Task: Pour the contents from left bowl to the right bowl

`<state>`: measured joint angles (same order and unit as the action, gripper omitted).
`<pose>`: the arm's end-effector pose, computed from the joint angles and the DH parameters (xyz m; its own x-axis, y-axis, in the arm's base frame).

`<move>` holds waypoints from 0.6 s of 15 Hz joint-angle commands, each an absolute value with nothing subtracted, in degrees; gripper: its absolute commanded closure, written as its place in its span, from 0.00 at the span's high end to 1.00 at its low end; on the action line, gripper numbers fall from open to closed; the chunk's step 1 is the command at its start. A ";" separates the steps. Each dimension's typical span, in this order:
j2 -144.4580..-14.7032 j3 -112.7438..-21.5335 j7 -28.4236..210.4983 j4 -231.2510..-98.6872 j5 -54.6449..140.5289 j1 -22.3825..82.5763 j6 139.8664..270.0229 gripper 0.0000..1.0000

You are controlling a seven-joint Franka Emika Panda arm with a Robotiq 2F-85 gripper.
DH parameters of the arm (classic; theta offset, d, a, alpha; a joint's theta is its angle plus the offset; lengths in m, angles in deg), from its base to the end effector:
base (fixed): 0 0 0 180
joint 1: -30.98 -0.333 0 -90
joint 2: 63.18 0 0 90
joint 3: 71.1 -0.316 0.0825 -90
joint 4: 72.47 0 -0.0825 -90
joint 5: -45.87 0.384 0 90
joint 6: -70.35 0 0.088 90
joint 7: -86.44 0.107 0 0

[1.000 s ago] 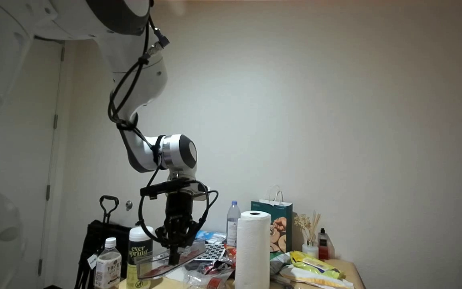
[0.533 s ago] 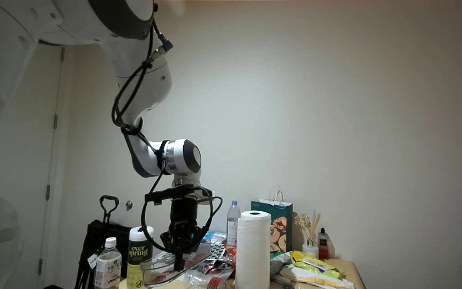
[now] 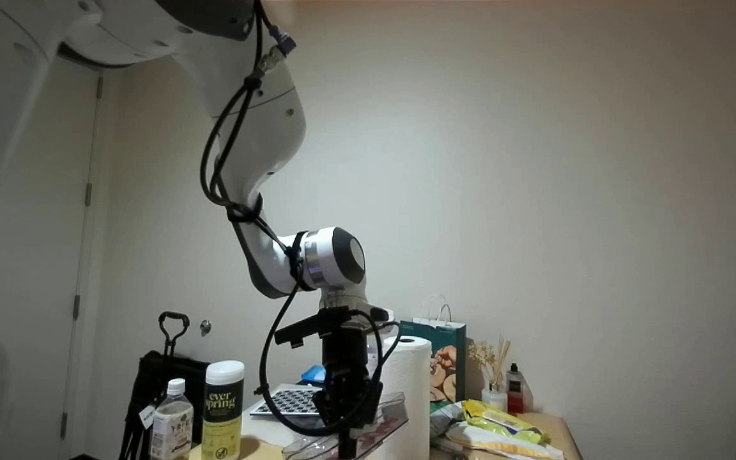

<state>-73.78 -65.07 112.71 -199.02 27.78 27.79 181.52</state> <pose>0.4940 -0.0460 0.2715 0.8788 -0.3685 -0.3031 -0.2308 -0.8843 0.4058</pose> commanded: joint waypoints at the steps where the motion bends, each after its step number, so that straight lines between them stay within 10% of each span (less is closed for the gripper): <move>1: -69.05 -63.34 119.56 -204.40 22.57 29.71 181.14 0.03; 9: -70.94 -63.35 120.86 -203.87 23.22 31.59 180.64 0.02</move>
